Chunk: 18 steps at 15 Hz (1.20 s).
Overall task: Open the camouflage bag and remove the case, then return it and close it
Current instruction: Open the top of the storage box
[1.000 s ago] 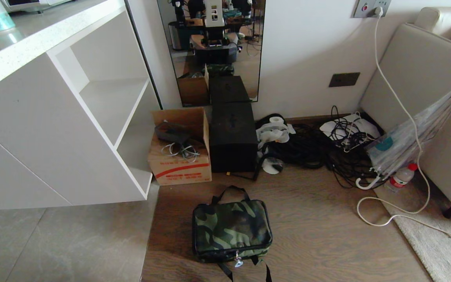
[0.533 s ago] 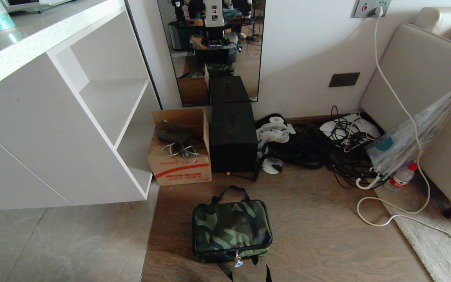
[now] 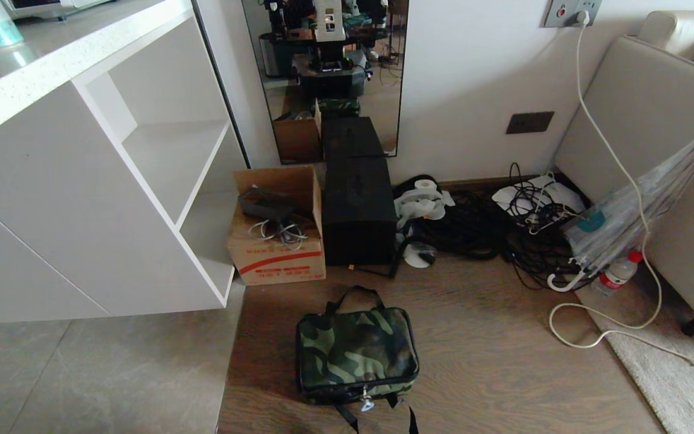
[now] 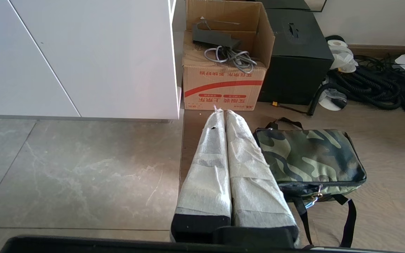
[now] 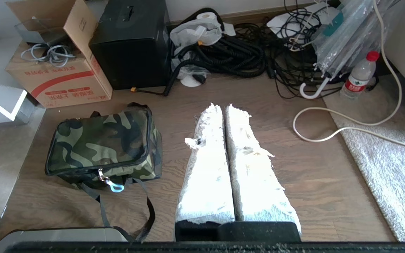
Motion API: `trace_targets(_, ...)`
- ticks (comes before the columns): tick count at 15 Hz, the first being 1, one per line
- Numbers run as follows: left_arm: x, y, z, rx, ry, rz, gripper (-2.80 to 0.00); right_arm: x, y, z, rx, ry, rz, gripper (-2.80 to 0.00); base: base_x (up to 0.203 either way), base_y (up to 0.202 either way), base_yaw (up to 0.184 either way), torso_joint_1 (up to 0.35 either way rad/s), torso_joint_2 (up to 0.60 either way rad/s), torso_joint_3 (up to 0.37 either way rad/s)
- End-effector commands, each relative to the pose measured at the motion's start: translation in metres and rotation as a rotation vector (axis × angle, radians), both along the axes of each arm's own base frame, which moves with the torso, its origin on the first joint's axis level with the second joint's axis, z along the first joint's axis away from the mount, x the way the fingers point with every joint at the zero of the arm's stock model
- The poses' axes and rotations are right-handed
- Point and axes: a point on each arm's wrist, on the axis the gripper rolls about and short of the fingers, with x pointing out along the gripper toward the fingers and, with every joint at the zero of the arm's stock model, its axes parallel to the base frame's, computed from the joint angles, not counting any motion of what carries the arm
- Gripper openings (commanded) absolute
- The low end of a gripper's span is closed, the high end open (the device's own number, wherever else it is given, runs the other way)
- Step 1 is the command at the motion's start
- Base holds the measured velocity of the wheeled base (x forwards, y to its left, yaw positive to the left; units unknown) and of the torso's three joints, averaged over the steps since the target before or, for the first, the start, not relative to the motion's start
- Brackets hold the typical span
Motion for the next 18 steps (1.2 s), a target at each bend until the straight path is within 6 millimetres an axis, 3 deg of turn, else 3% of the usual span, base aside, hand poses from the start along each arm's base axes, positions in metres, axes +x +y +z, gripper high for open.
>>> trace_targets(1,0.0007,0.0,-0.0025,-0.001,0.009,0.001,-2.8,-0.0001,0.0,0.0002,0.0,-0.002,0.0,-2.8,0.0,0.0,0.0,0.0,0.0,0.0)
trace_targets(18,0.0007,0.0,-0.0031,0.001,0.015,-0.001,-2.8,0.0002,0.0,-0.0002,0.0,0.001,0.0,-2.8,0.0,0.0,0.0,0.0,0.0,0.0)
